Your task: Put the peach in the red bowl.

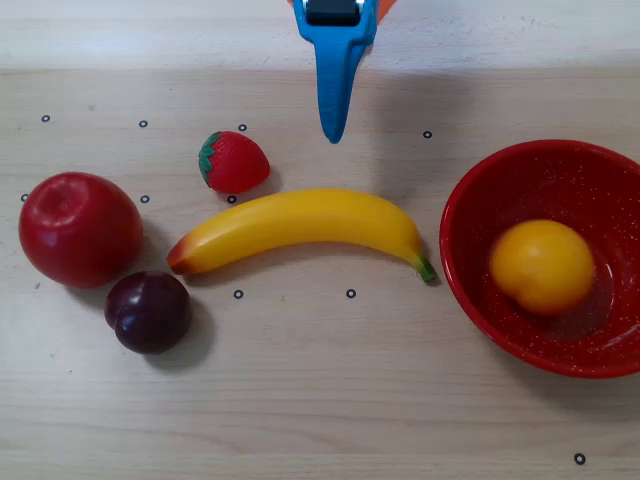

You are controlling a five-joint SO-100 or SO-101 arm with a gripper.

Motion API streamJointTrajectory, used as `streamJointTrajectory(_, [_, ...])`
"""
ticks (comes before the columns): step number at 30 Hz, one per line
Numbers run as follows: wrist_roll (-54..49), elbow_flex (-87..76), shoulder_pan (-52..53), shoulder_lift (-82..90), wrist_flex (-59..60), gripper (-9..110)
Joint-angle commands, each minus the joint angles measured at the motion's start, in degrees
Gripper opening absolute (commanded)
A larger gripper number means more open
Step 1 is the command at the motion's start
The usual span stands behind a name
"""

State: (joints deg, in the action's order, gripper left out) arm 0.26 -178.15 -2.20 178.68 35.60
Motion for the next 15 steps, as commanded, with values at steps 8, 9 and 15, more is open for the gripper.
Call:
streamJointTrajectory(8, [-2.55, -0.62, -0.97, 6.42, 14.06, 0])
streamJointTrajectory(9, [-2.81, -0.62, -1.05, 6.42, 14.24, 0])
streamJointTrajectory(15, [-4.66, -0.53, -1.41, 6.42, 14.85, 0])
